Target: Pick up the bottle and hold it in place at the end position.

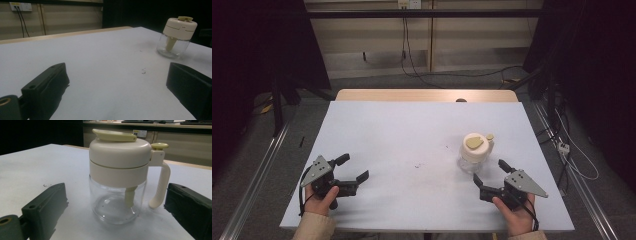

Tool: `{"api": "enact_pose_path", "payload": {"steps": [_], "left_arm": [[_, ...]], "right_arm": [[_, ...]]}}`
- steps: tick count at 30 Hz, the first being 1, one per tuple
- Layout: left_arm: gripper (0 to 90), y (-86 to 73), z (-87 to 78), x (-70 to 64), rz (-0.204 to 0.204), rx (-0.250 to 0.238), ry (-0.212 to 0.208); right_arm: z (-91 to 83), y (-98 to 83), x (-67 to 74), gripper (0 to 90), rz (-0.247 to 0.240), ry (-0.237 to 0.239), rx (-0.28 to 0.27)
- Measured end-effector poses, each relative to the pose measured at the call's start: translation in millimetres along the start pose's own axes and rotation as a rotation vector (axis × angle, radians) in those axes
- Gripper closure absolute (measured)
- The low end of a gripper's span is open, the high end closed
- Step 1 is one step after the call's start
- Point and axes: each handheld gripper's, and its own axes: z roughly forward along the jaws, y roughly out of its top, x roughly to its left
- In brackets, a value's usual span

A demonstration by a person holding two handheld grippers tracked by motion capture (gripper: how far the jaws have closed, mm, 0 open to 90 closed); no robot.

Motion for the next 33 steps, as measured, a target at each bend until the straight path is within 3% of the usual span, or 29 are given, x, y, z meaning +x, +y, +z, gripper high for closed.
{"api": "enact_pose_path", "payload": {"steps": [13,18,27,33], "left_arm": [[3.4,-0.7,-0.6,-1.2,0.006,0.009,-0.007],[3.4,-0.9,0.5,-1.6,0.007,0.008,-0.009],[3.4,-1.1,1.0,-1.5,0.007,0.009,-0.013],[3.4,-1.2,1.8,-2.5,0.008,0.011,-0.017]], "right_arm": [[21.5,5.5,-1.2,3.3,-0.004,-0.011,0.021],[26.9,7.5,-5.9,2.9,0.051,-0.014,0.007],[36.7,10.1,-6.7,3.3,0.048,-0.008,0.012],[40.4,11.2,-8.6,3.0,0.076,-0.017,0.003]]}}
